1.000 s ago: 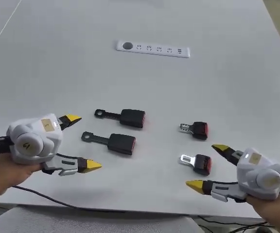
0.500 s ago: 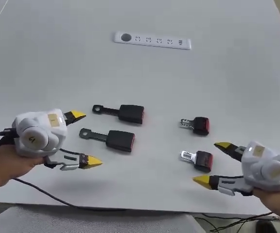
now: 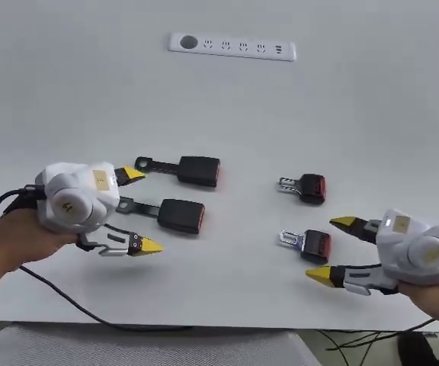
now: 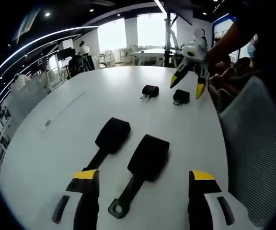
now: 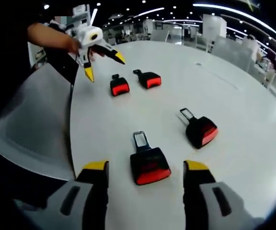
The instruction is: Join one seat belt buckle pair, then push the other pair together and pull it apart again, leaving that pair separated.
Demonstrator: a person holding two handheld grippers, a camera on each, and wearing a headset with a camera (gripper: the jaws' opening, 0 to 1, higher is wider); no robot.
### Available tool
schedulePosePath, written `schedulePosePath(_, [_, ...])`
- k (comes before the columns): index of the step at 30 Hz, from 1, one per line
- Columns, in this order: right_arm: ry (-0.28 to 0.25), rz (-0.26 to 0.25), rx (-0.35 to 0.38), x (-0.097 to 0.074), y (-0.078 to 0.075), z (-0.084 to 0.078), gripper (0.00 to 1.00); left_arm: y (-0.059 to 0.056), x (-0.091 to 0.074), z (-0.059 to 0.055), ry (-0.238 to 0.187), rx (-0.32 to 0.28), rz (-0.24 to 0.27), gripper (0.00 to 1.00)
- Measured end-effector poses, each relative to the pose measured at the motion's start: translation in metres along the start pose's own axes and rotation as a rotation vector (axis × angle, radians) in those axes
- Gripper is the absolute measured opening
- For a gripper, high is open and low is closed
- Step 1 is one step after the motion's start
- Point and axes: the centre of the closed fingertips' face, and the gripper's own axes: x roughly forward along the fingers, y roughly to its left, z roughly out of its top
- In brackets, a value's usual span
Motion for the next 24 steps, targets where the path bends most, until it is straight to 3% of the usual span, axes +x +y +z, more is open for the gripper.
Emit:
schedulePosePath(11, [0.017, 0.05, -0.006, 0.005, -0.002, -0.003, 0.6, 0.006, 0.032, -0.004, 0.063, 0.095, -0.079, 0.7])
schedulePosePath(17, [0.042, 0.079, -0.019, 0.007, -0.004, -0.008, 0.52, 0.0, 0.046, -0.01, 0.115, 0.129, -0.133, 0.66])
schedulePosePath(20, [0.059, 0.088, -0.033, 0.006, -0.005, -0.011, 0.49, 0.001, 0.05, -0.012, 0.128, 0.128, -0.143, 0.61])
schedulePosePath(24, [0.085, 0.099, -0.07, 0.008, -0.006, -0.013, 0.48, -0.003, 0.051, -0.009, 0.109, 0.119, -0.166, 0.55])
